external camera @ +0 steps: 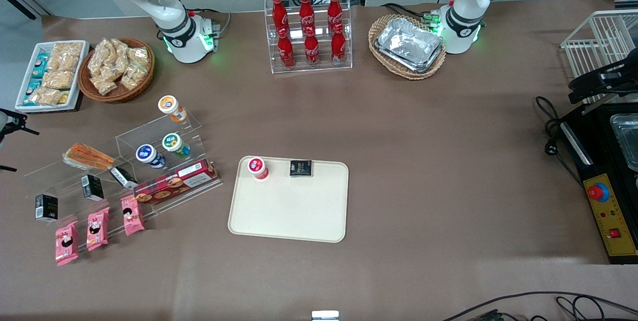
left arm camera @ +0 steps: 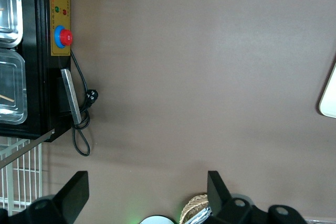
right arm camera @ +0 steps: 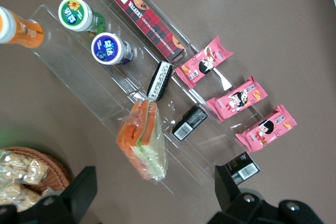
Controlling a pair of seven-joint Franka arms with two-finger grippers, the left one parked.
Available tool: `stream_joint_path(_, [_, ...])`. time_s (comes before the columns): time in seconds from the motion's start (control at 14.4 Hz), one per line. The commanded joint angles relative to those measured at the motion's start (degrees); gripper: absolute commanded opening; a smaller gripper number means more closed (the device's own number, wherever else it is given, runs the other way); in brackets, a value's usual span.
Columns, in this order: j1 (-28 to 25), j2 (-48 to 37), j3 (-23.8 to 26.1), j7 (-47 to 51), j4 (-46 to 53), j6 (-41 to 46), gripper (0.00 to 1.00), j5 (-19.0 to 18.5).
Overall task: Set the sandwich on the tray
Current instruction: 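Lower the open right gripper around the wrapped sandwich and close it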
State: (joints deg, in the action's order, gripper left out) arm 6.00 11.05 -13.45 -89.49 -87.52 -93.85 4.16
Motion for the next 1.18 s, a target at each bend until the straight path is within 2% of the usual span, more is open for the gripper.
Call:
stream_joint_path(0.0, [0.06, -0.86, 0.01, -2.18, -4.32, -4.66, 1.00, 1.11])
stream_joint_path(0.84, [0.06, -2.70, -0.78, -8.94, -16.36, -16.80, 1.00, 1.02])
stream_joint_path(1.11, [0.06, -5.25, -1.05, -9.91, -23.30, -21.98, 1.00, 1.20])
